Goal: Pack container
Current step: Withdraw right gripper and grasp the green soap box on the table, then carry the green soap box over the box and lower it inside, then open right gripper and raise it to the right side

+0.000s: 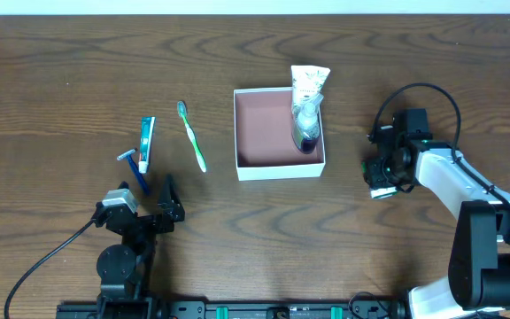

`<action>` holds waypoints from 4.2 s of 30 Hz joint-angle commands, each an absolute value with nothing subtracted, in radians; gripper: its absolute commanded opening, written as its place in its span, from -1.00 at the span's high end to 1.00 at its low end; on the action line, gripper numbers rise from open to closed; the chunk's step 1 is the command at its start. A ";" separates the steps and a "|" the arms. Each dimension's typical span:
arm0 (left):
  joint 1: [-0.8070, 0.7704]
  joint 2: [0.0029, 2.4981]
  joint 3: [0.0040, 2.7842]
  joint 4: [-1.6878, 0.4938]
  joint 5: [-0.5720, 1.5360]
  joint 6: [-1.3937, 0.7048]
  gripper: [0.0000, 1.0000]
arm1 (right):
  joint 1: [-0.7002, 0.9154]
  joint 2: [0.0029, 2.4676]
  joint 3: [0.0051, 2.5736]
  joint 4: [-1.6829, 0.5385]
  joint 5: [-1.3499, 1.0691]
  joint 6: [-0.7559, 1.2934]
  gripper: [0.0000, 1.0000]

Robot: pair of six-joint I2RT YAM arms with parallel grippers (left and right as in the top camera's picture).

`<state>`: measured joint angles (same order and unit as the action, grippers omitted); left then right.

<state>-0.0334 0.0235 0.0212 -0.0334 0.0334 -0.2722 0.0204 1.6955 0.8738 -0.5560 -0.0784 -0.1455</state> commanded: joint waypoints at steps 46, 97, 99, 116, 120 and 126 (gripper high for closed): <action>-0.028 0.024 0.004 -0.072 0.007 -0.263 -0.96 | 0.498 1.487 1.173 -0.540 -0.295 -0.547 0.14; -0.028 0.024 0.004 -0.072 0.007 -0.263 -0.96 | 0.541 1.307 1.218 -0.607 0.052 -0.094 -0.68; -0.028 0.024 0.004 -0.072 0.007 -0.263 -0.96 | 0.490 1.293 1.218 -0.632 0.140 0.011 -0.70; -0.028 0.024 0.004 -0.071 -0.034 -0.263 -0.96 | -0.021 1.525 1.213 -0.726 0.241 0.344 -0.99; -0.028 0.024 0.004 -0.071 -0.039 -0.263 -0.96 | -0.064 1.587 1.213 -0.726 0.223 0.344 -0.98; -0.029 0.024 0.004 -0.071 -0.034 -0.307 -0.96 | -0.078 1.600 1.213 -0.717 0.205 0.344 -0.99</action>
